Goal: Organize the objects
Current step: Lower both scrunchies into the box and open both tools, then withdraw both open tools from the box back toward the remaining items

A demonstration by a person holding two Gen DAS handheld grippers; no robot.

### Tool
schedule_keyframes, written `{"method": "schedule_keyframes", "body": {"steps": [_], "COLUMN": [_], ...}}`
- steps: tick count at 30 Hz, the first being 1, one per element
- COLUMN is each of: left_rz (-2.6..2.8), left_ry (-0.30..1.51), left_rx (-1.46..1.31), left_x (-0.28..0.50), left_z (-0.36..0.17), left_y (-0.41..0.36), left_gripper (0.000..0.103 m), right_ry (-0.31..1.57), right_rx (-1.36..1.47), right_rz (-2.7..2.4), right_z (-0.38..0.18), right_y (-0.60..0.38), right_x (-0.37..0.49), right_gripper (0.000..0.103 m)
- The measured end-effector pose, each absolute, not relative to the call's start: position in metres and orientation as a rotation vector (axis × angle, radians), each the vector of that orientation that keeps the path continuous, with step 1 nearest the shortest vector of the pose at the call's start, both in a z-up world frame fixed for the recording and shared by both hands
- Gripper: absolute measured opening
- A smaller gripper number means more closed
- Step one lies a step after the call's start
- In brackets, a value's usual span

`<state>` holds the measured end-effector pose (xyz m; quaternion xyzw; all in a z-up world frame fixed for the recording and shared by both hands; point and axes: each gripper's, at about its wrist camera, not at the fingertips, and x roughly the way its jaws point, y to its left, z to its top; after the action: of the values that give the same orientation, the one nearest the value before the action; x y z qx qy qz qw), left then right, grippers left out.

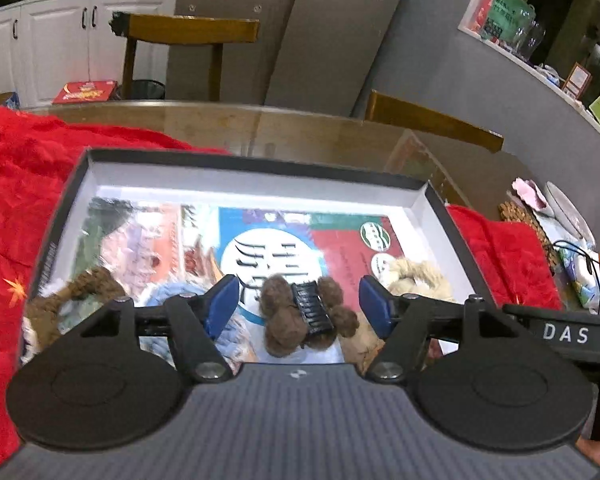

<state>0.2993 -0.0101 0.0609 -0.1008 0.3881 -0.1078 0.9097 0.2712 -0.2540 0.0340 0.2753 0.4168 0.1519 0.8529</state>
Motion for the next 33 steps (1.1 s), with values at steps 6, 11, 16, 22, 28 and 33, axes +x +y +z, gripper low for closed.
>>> {"method": "schedule_keyframes", "body": {"steps": [6,11,16,22,28,33], "left_rz": [-0.179,-0.168,-0.194,-0.234,-0.272,-0.310], "left_ry": [0.692,0.539,0.504,0.395,0.386,0.537], "left_rx": [-0.192,-0.175,-0.108,-0.053,-0.004,0.014], "left_x": [0.273,0.218,0.161,0.087,0.054,0.076], "left_z": [0.110,0.158,0.182,0.175,0.129,0.085], "left_y": [0.012,0.029,0.030,0.020,-0.004,-0.012], "left_gripper": [0.073,0.080,0.080,0.084,0.085,0.085], "right_ry": [0.856,0.825,0.774,0.761,0.700,0.701], "right_rx": [0.587,0.546,0.492,0.467,0.427,0.426], "right_rz": [0.360,0.411,0.403,0.363,0.318,0.297], "right_z": [0.062,0.098,0.119,0.104,0.079,0.054], "right_y": [-0.252,-0.249,-0.242,-0.232,-0.224,-0.225], "right_x": [0.254,0.228,0.190,0.156,0.146,0.149], "right_gripper": [0.074,0.078,0.079,0.079,0.078,0.078]}}
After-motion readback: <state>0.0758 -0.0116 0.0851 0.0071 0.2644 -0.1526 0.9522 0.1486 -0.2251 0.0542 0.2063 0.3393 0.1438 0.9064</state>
